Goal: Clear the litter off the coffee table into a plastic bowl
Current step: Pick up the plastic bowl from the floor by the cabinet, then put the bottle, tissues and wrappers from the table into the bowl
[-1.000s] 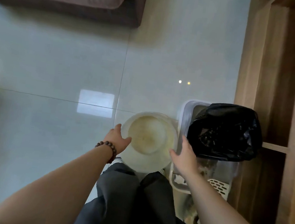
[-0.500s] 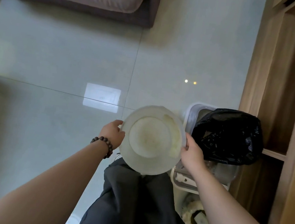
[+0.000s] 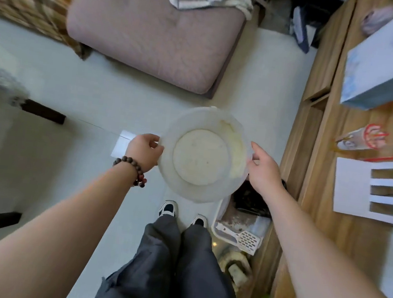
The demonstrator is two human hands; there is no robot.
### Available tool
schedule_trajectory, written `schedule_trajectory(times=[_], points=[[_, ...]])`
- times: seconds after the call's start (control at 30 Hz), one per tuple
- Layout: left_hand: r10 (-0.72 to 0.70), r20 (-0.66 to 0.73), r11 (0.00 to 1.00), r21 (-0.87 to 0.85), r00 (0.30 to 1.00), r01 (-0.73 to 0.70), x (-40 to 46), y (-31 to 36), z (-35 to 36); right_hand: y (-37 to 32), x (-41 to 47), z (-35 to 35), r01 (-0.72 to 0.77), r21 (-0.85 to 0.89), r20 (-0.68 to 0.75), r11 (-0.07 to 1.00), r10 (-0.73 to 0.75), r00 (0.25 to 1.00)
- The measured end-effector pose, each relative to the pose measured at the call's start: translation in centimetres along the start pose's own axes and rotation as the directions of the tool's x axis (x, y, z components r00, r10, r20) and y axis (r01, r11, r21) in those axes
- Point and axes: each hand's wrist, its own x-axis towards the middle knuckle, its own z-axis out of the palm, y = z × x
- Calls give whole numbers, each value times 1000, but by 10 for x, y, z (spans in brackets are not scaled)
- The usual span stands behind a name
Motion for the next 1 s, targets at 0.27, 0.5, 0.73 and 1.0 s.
schedule_trajectory(times=[0.27,0.5,0.73,1.0], points=[[32,-121,955,-288,992,-66,-84,24,-68,-89,-58,-27,159,27,3,987,-159,987],[-72,-342,904,-420,937,-84,-155,-22,-118,-163,-90,17,354,-27,226,935,-339,913],[-316,-549,828,-558,774,-57,-232,-128,-167,-216,-124,141,555,-174,503,814,-411,760],[-561,-666,755,-656,493,-27,-310,-262,-222,-268,-215,308,726,-165,764,667,-379,522]])
